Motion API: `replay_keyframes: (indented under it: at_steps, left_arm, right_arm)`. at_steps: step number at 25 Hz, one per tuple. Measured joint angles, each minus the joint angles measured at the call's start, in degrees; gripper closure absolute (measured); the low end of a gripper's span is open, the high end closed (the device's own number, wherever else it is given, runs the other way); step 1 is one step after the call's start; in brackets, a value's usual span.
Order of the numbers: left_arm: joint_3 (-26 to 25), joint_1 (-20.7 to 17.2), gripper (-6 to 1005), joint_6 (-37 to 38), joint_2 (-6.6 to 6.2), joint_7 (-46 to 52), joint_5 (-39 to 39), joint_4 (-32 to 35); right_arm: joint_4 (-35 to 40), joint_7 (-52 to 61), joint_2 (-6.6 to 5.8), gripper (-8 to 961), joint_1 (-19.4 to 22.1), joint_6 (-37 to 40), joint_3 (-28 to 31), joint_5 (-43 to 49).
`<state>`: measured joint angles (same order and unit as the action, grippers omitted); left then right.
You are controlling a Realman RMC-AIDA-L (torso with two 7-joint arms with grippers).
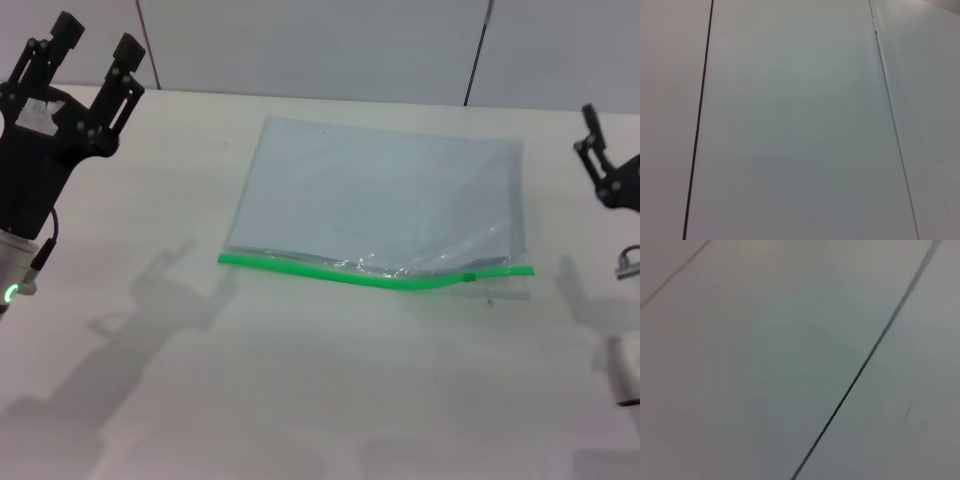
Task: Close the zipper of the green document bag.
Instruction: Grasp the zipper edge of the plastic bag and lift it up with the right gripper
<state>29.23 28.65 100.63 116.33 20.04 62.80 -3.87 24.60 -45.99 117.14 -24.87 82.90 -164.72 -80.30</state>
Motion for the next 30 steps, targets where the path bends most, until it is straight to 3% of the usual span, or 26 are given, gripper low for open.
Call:
replay_keyframes:
  at_steps: [9, 30]
  left_arm:
    - [0.02, -0.11, 319, -0.21, -0.06, 0.00, -1.06, 0.09]
    - [0.04, -0.18, 321, -0.96, -0.05, -0.10, -1.46, 0.11]
  right_arm:
    - [0.35, -23.25, 0.19, 135, 1.28, -14.80, -0.08, 0.10]
    - [3.26, -29.65, 0.17, 197, 0.94, -29.95, -0.07, 0.78]
